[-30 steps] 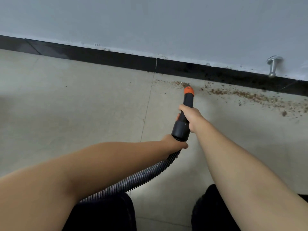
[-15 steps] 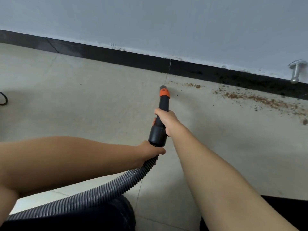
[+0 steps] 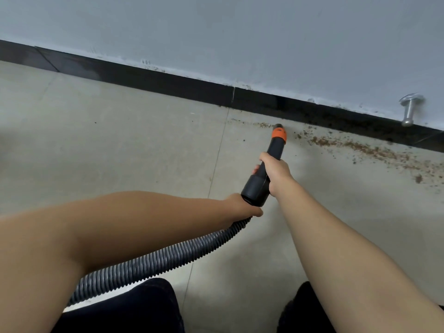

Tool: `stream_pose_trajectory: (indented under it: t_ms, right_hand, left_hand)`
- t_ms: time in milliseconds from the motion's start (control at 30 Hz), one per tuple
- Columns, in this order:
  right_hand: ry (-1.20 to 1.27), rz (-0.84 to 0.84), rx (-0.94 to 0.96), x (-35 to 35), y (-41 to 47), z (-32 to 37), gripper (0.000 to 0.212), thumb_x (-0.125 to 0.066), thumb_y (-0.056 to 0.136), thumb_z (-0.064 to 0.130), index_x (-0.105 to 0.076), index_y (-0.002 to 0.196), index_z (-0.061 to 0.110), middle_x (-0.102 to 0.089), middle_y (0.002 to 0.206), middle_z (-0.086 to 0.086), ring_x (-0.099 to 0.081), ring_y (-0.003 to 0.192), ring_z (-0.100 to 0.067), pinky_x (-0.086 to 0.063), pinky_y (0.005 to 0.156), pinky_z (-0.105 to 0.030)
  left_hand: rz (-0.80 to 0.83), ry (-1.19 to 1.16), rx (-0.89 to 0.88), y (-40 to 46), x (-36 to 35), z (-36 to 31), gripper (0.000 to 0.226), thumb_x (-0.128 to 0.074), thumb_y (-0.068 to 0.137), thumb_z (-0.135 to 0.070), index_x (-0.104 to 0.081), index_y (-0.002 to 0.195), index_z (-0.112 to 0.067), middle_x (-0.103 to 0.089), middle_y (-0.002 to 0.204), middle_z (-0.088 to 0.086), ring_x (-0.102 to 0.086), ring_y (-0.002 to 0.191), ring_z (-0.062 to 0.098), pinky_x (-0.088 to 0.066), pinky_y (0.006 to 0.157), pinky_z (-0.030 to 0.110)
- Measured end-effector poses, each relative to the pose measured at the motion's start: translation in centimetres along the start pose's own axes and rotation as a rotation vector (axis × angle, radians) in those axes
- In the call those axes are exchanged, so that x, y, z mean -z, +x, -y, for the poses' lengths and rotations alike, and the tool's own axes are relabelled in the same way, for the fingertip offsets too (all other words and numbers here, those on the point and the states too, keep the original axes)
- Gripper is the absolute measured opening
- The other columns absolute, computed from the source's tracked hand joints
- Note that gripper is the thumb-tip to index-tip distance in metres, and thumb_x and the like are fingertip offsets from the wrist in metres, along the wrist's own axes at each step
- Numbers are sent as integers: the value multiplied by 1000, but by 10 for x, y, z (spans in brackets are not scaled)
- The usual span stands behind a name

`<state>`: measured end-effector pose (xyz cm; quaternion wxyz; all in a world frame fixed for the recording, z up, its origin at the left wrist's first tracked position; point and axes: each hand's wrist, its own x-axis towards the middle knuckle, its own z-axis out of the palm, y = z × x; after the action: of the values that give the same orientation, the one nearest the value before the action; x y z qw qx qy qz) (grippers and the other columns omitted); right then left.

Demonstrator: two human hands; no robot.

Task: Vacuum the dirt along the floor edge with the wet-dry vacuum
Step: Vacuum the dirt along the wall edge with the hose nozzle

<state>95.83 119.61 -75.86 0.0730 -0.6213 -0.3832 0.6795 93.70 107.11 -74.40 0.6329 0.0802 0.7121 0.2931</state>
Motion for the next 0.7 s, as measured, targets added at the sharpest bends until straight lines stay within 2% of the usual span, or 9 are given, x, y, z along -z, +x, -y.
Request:
stream_pose_trajectory:
  t_ms: [200, 333, 500, 600, 700]
  right_hand:
    - [-106, 100, -30, -5, 3, 11, 12, -58, 86, 10, -48, 92, 10, -55, 68, -7, -54, 52, -18, -49, 54, -27]
    - [-156, 202, -50, -32, -9, 6, 11, -58, 85, 9, -48, 91, 10, -55, 68, -7, -53, 52, -18, -50, 54, -26]
    - [-155, 279, -58, -61, -17, 4, 14, -58, 85, 9, -49, 95, 9, -55, 66, -7, -53, 49, -17, -49, 51, -24]
    - [-149, 270, -50, -61, -15, 4, 13, -58, 85, 10, -49, 95, 9, -55, 68, -7, -53, 51, -17, -50, 53, -25]
    - [-92, 186, -39, -42, -7, 4, 15, -57, 85, 10, -49, 98, 10, -55, 68, -6, -54, 53, -17, -50, 54, -26]
  left_hand:
    - [-2, -107, 18, 0, -5, -4, 15, -64, 86, -11, -49, 84, -12, -49, 68, 5, -47, 53, 16, -42, 49, 22]
    - [-61, -175, 59, -11, 7, 9, 17, -65, 85, -11, -49, 92, -9, -49, 70, 6, -47, 55, 17, -44, 54, 26]
    - [-129, -184, 59, -18, 32, 16, 16, -64, 86, -11, -48, 88, -10, -48, 68, 6, -47, 53, 16, -43, 48, 23]
    - [-132, -168, 52, -15, 32, 16, 16, -64, 85, -11, -48, 89, -10, -48, 68, 7, -46, 53, 16, -43, 49, 24]
    - [-111, -106, 31, -7, 24, 11, 18, -65, 84, -11, -51, 95, -8, -50, 69, 7, -48, 54, 17, -44, 52, 25]
